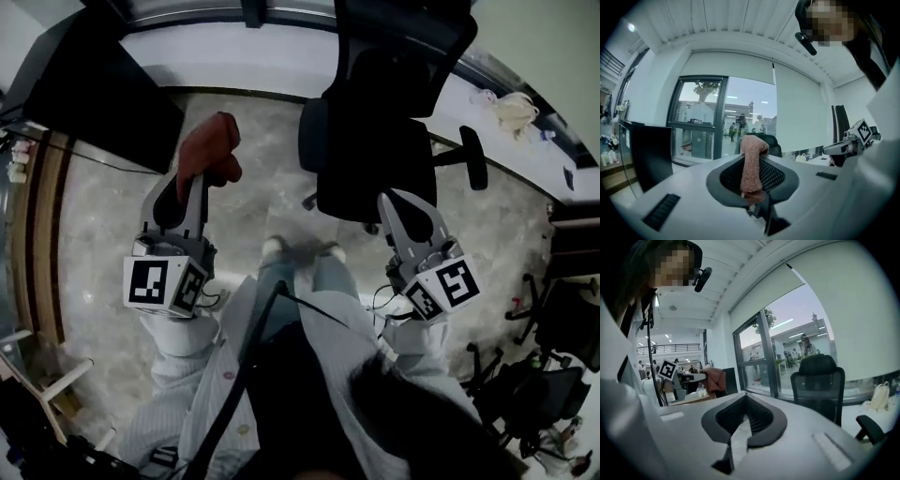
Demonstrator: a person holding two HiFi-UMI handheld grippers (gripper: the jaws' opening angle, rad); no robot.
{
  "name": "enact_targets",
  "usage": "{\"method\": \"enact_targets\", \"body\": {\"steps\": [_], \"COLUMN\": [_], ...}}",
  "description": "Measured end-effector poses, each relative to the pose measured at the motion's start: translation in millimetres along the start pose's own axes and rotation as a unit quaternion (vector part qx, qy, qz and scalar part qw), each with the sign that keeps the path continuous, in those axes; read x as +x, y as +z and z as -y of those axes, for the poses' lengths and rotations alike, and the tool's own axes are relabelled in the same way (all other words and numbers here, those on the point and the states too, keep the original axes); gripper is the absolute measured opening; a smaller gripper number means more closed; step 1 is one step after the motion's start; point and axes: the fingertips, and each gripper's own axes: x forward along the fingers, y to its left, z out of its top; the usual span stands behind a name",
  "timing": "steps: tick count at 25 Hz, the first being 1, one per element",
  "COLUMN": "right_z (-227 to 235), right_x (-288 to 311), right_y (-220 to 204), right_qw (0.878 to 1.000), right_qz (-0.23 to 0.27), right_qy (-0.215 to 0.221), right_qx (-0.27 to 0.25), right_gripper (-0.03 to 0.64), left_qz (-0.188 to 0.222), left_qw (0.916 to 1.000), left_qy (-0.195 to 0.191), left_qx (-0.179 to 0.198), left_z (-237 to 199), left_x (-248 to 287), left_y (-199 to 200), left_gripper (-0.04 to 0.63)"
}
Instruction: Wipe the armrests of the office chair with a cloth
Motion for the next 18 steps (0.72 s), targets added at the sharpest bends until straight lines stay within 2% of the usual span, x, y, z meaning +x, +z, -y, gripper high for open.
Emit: {"method": "enact_targets", "body": {"steps": [4, 11, 14, 18], "right_z": [3.7, 21.2, 31.2, 41.4], "right_x": [-17.4, -29.7, -22.4, -11.2], "right_y": [-22.2, -41.6, -52.3, -67.8], "right_qw": [1.0, 0.998, 0.997, 0.995], "right_qz": [-0.01, -0.037, -0.037, -0.046], "right_qy": [-0.019, -0.047, -0.053, -0.056], "right_qx": [0.009, 0.029, 0.047, 0.063], "right_gripper": [0.002, 0.002, 0.002, 0.002], "left_qz": [-0.032, -0.088, -0.131, -0.2], "left_qw": [0.9984, 0.9906, 0.9827, 0.9658], "left_qy": [-0.046, -0.105, -0.126, -0.151], "left_qx": [-0.005, 0.011, 0.037, 0.067], "left_z": [32.4, 79.1, 90.9, 104.6], "left_x": [31.0, 88.9, 113.4, 142.9], "left_y": [-50.7, -100.2, -133.5, -190.9], "left_gripper": [0.054, 0.054, 0.054, 0.054]}}
